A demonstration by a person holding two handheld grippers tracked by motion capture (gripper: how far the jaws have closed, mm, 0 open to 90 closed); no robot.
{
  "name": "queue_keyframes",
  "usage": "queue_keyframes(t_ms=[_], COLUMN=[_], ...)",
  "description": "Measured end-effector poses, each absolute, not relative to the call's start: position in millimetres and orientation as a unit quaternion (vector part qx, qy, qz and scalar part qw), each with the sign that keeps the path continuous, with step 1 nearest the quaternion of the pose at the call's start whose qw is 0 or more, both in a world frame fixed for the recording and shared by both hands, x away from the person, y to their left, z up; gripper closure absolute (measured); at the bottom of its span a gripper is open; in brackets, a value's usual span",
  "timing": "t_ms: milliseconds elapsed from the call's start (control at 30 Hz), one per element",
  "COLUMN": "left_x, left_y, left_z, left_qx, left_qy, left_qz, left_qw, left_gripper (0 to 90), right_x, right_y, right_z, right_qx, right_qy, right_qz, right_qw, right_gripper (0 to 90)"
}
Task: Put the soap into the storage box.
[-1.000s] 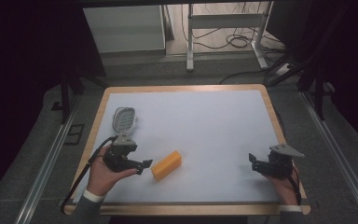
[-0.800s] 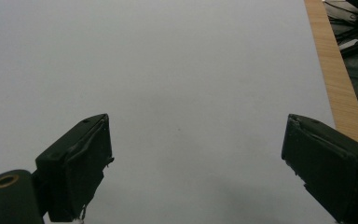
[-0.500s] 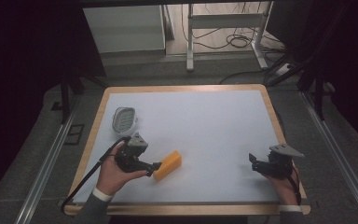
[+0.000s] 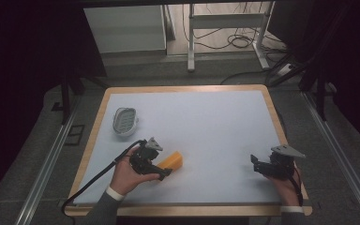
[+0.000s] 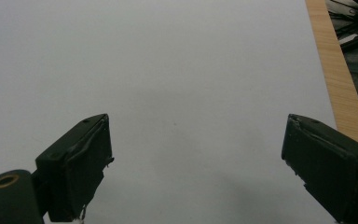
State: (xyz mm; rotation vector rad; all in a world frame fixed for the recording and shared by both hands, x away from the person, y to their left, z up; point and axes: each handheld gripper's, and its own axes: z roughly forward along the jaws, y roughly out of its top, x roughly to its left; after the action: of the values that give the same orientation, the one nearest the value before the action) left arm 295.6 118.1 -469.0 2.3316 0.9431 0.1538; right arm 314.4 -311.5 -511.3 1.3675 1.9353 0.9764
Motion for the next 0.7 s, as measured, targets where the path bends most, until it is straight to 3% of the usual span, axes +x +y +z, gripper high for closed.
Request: queue_keyframes(t_ms=[700], left_x=[309.2], left_y=[102.4], left_z=[-491.6], left_qx=[0.886], left_qy=[0.371], left_qz=[0.035], left_qw=[0.275], left_gripper=[44.6], right_x=[315.6], right_y=[-312.3], right_z=[-514.2], right_qx=[0.512], right_qy=[0.725], right_qz=[0.36], right_qw=[0.286], right_gripper=[8.1])
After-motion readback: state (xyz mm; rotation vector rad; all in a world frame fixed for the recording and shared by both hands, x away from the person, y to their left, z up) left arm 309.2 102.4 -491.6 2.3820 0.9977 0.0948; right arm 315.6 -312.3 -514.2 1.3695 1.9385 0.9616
